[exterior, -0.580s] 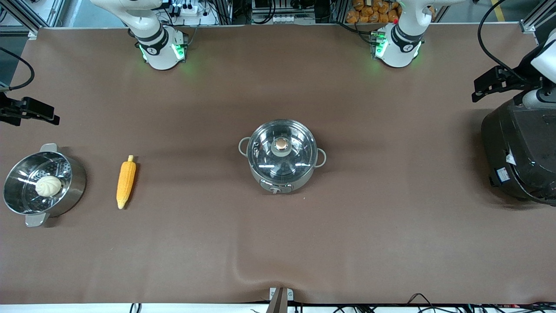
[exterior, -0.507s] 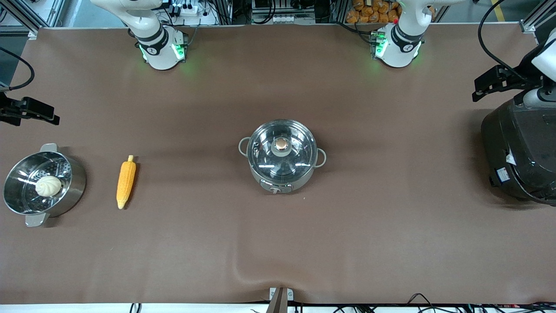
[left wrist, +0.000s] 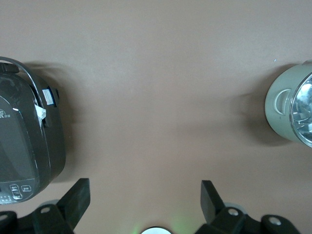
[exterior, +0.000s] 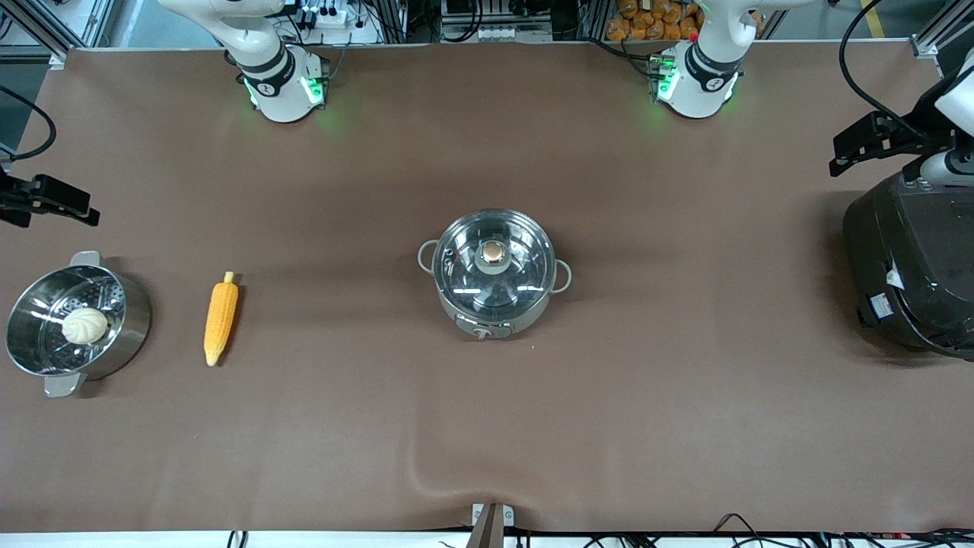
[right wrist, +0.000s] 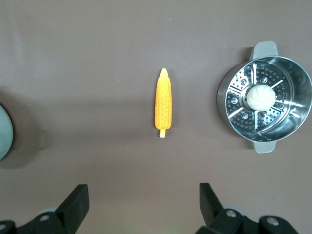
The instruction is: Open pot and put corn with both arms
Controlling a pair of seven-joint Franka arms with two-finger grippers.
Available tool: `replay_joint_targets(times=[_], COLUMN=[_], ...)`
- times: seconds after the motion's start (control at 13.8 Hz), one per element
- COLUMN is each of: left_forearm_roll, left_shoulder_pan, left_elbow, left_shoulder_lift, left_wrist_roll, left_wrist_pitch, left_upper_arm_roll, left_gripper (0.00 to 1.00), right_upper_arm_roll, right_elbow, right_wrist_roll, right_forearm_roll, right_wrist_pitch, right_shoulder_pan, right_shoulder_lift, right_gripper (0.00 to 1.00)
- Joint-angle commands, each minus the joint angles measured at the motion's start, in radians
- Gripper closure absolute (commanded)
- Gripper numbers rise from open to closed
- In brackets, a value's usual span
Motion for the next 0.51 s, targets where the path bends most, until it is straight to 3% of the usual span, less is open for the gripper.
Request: replay_joint_targets(times=[0.0, 0.43], left_forearm_roll=[-0.019, -0.015], left_shoulder_pan=[0.004, 0.004], left_elbow=[0.003, 0.003], left_shoulder_lift=[-0.008, 0.010], left_wrist_roll=[0.015, 0.008], left_wrist_pitch=[-0.005, -0.002], left_upper_arm_roll=[0.000, 0.000], left_gripper=[0.00, 0.00], right_upper_arm_roll=[0.003, 0.003], right_elbow=[-0.006, -0.010], right_wrist_roll=[0.016, 0.017], right_forearm_roll=[0.010, 0.010], right_wrist_pitch=[0.002, 0.005], right_shoulder_pan=[-0.003, 0.000], right_shoulder_lift=[-0.011, -0.008], right_gripper=[0.00, 0.00])
